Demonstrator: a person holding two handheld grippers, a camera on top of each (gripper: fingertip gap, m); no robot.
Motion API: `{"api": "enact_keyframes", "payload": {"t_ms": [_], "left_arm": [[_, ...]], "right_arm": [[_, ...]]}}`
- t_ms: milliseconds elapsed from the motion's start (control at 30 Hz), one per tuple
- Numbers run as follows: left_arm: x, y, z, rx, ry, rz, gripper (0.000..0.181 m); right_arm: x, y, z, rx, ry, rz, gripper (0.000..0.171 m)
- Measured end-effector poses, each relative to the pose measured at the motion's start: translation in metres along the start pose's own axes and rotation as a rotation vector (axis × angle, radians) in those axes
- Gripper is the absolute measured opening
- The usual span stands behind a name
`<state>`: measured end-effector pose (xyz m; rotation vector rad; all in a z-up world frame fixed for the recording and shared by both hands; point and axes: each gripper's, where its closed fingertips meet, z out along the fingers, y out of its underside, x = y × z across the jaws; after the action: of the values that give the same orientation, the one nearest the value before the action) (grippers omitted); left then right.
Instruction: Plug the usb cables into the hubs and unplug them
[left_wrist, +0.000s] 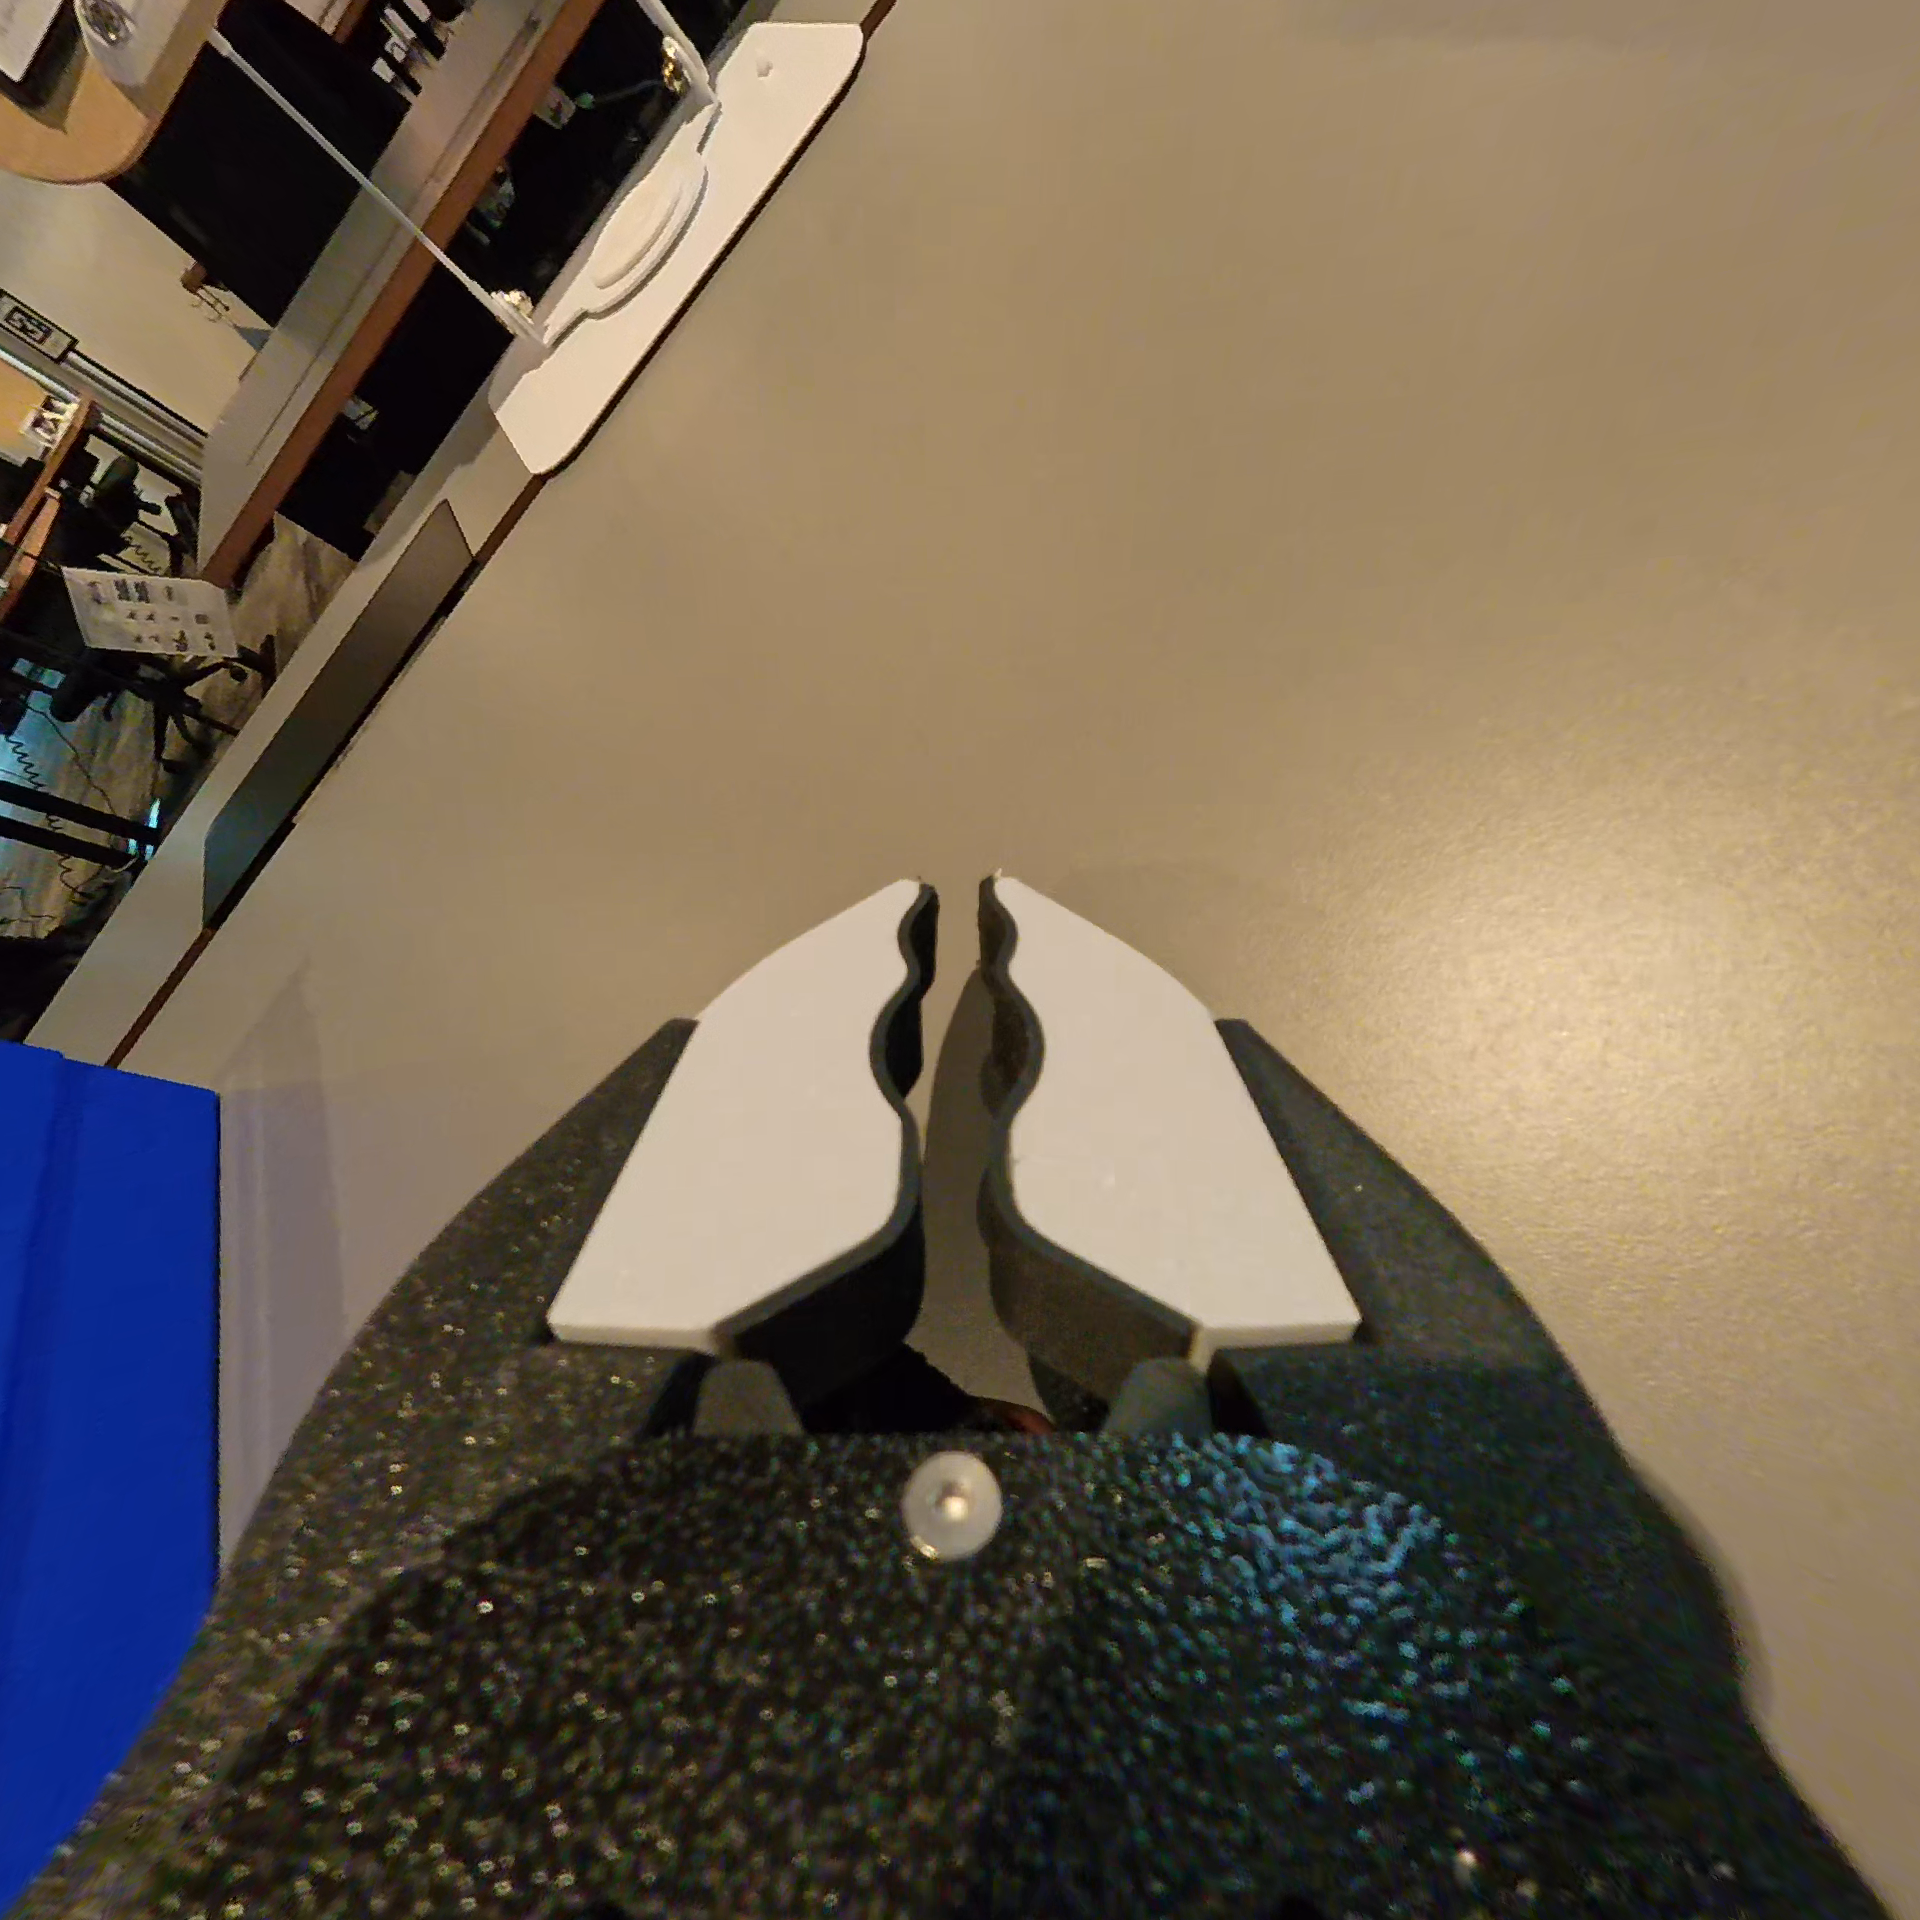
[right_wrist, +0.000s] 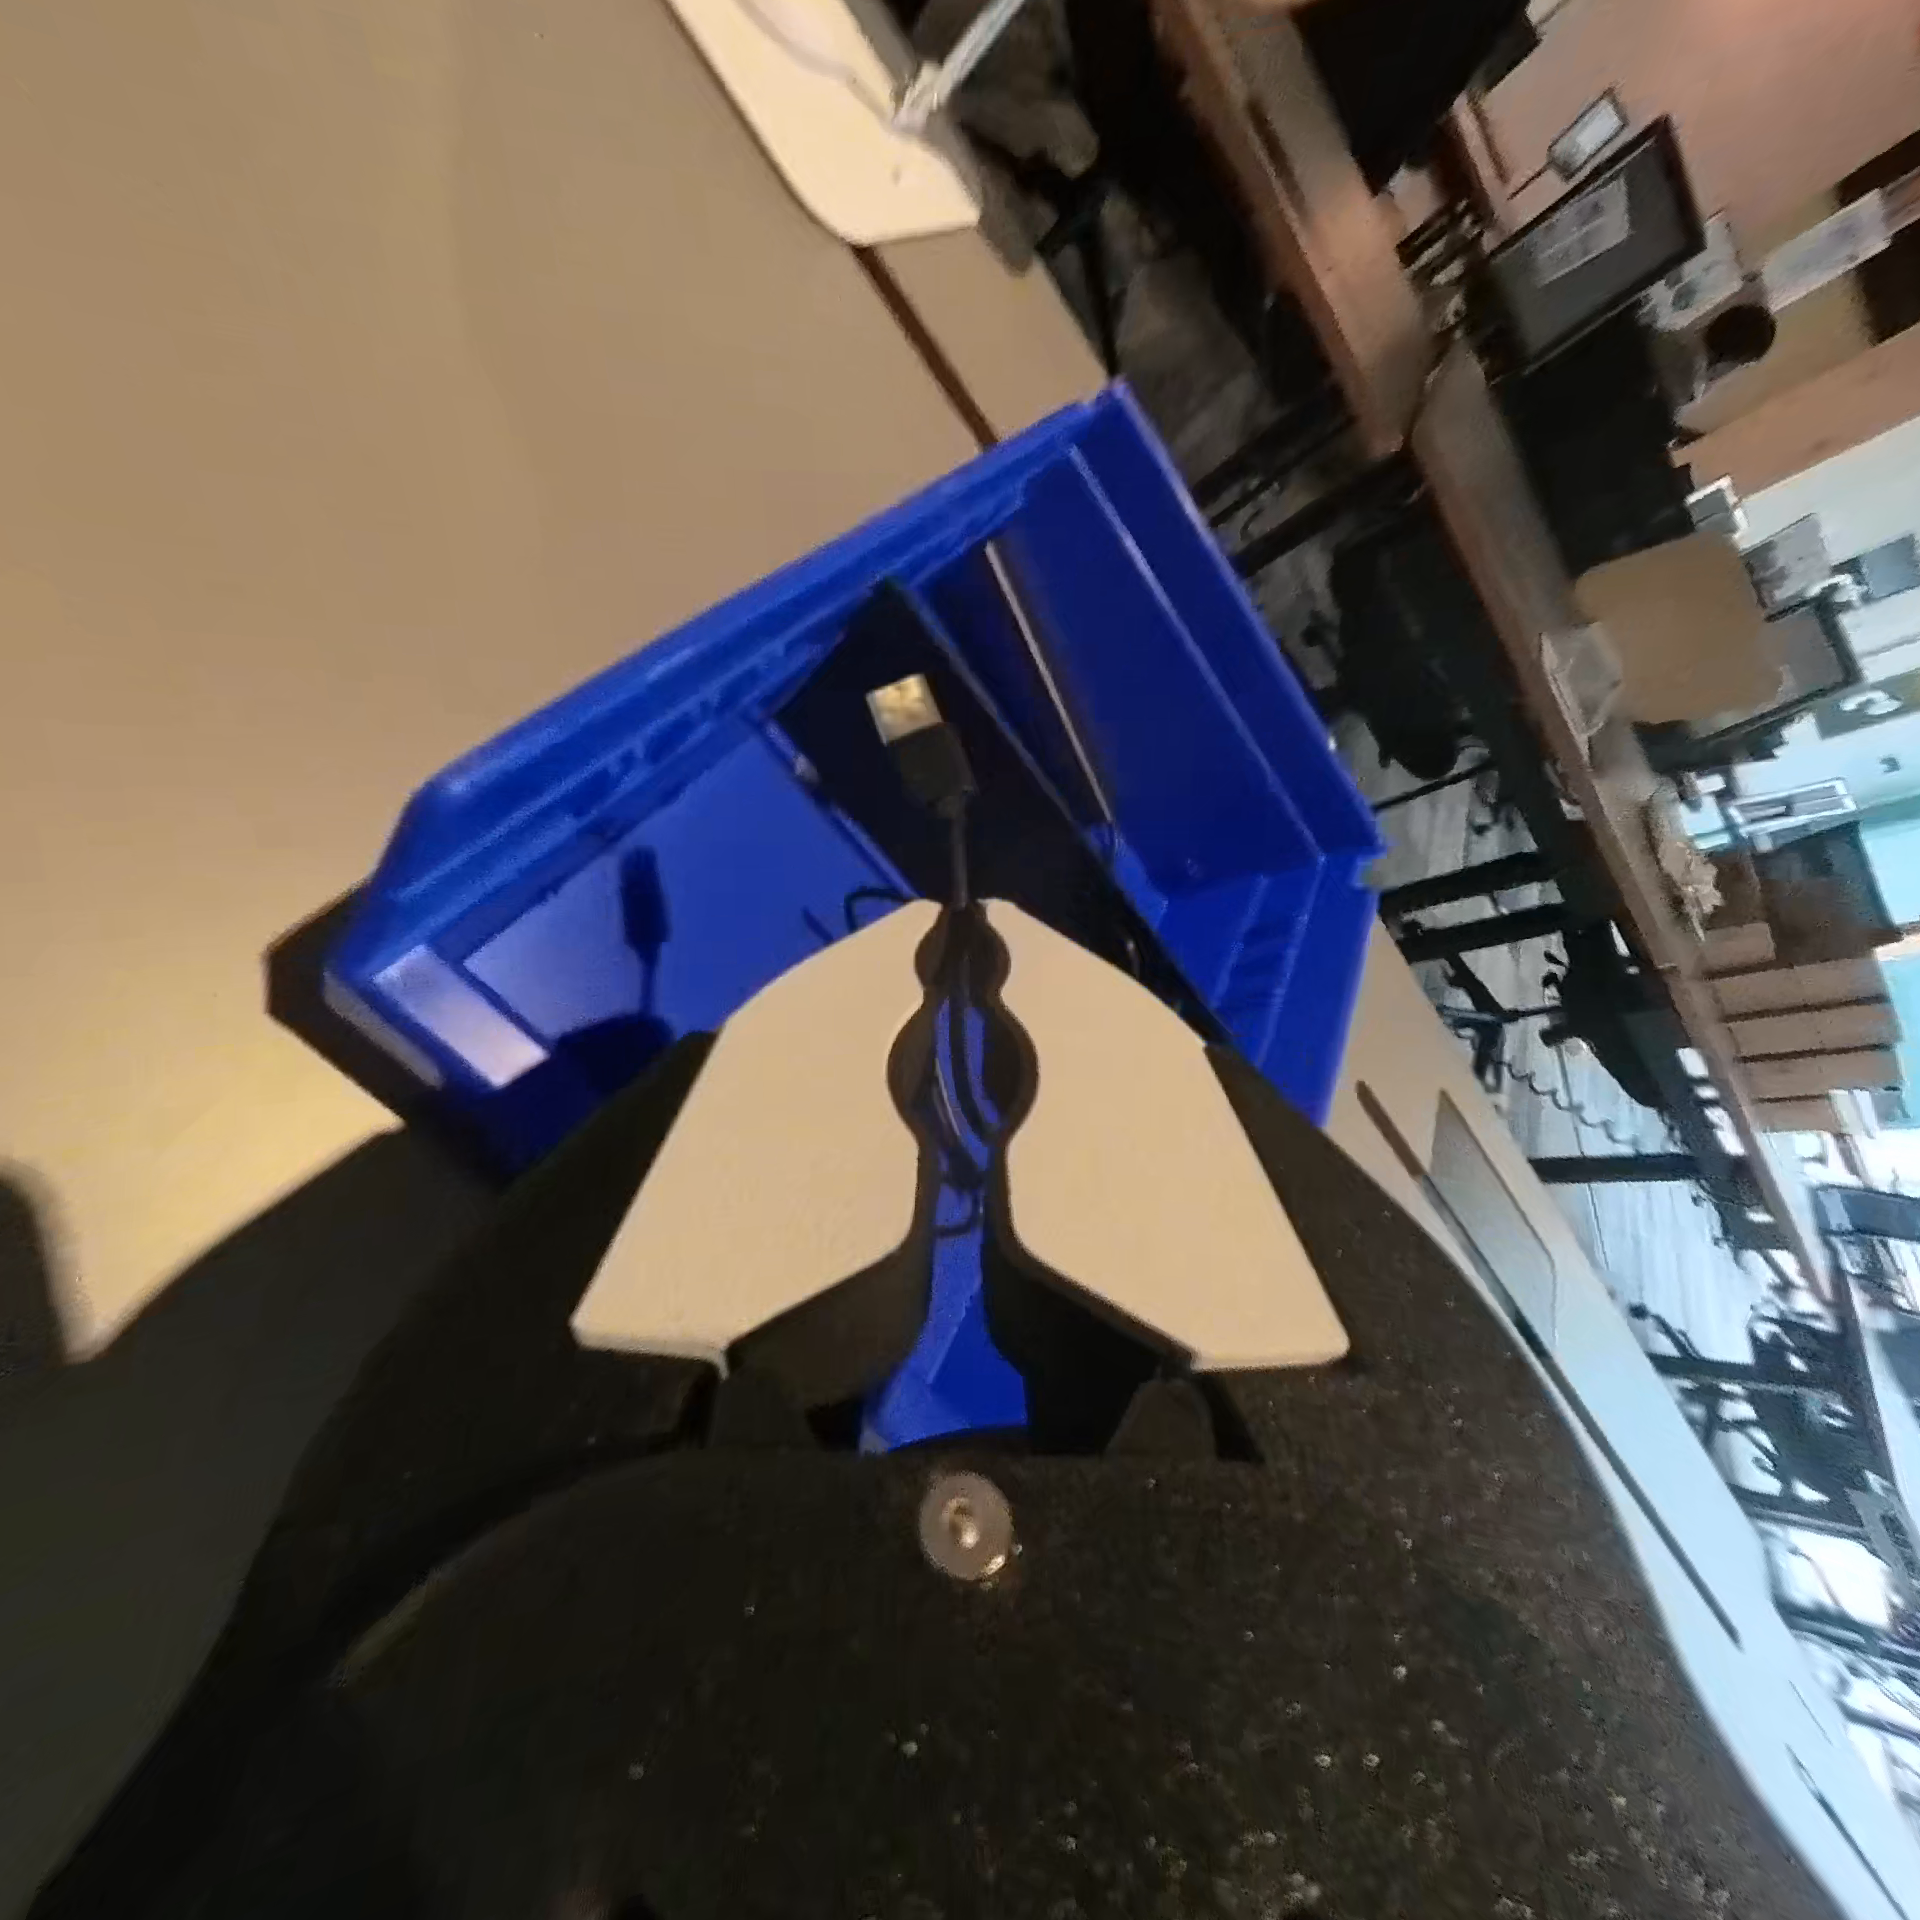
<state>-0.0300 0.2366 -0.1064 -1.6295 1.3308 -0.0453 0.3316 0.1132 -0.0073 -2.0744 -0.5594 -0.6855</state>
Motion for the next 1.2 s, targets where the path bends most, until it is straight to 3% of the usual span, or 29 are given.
{"api": "enact_keyframes", "payload": {"t_ms": [167, 400, 533, 700, 833, 967, 1200], "left_arm": [[0.001, 0.001, 0.001, -0.009, 0.001, 0.009, 0.007], [0.002, 0.001, 0.001, -0.011, 0.004, 0.016, 0.007], [0.001, 0.001, 0.001, -0.01, 0.004, 0.015, 0.007], [0.0, 0.0, 0.001, -0.002, 0.001, 0.001, 0.007], [-0.005, -0.001, -0.001, 0.016, -0.008, -0.034, 0.008], [-0.013, -0.005, -0.006, 0.063, -0.008, -0.116, 0.008], [-0.048, -0.006, -0.031, 0.24, 0.029, -0.356, 0.011]], "right_arm": [[-0.012, 0.018, 0.012, -0.101, 0.045, -0.05, 0.012], [0.002, 0.009, -0.004, -0.106, 0.099, 0.042, 0.045], [0.012, -0.012, -0.025, -0.087, 0.167, 0.03, 0.055], [-0.001, -0.066, -0.051, 0.02, 0.18, 0.038, 0.064], [-0.046, -0.121, -0.059, 0.189, 0.061, 0.108, 0.066], [-0.127, -0.167, -0.049, 0.361, -0.182, 0.179, 0.06], [-0.242, -0.176, -0.001, 0.373, -0.515, 0.293, 0.059]]}}
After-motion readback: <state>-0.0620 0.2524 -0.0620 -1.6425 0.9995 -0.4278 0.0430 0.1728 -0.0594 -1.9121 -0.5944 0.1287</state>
